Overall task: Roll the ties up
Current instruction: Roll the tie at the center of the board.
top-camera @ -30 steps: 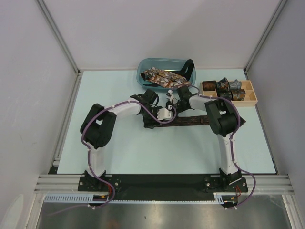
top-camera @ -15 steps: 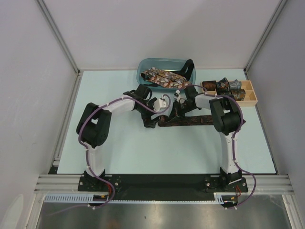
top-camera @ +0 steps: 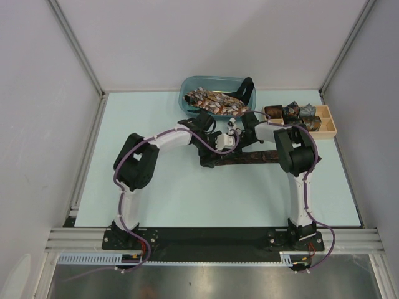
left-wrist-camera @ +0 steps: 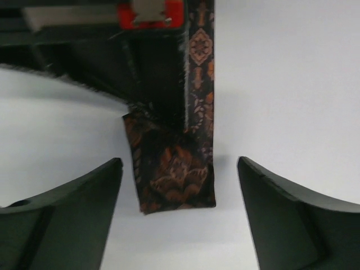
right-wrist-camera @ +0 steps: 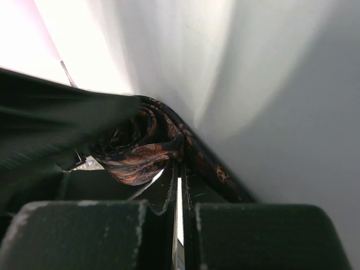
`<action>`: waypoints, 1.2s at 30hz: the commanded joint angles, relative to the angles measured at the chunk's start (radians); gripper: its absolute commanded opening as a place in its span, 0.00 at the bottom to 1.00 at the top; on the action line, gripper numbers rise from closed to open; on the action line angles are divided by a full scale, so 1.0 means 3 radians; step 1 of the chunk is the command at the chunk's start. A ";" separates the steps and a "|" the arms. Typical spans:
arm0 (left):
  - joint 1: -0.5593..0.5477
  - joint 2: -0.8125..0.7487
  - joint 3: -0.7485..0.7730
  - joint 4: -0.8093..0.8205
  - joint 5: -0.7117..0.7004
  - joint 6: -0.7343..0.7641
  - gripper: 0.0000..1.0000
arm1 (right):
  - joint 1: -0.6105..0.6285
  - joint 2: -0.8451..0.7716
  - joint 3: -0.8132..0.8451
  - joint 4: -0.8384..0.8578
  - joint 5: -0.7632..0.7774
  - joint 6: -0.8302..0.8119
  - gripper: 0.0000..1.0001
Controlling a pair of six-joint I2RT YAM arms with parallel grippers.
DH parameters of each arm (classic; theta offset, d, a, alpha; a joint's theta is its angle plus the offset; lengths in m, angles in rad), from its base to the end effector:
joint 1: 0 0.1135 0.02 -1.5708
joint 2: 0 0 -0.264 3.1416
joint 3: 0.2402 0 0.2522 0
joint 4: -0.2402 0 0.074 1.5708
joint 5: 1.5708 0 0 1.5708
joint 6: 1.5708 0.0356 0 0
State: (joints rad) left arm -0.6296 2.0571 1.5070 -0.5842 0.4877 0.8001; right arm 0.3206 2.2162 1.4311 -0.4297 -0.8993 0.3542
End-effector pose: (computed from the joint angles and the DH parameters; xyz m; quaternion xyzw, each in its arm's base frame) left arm 0.3362 -0.2656 0.1744 0.6605 0.6812 -0.2170 0.2294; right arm 0.3974 0.1613 0.1036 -0.0621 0.8875 0.4564 0.0089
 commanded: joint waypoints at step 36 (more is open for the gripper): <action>0.0069 -0.0031 -0.0135 -0.0732 -0.0117 0.0708 0.29 | 0.0240 -0.0040 0.0287 -0.0092 -0.0229 -0.0102 0.44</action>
State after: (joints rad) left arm -0.6178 2.0521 1.4719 -0.7059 0.4454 1.0210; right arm 0.3786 2.1883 1.5242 -0.5125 -0.9493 0.2955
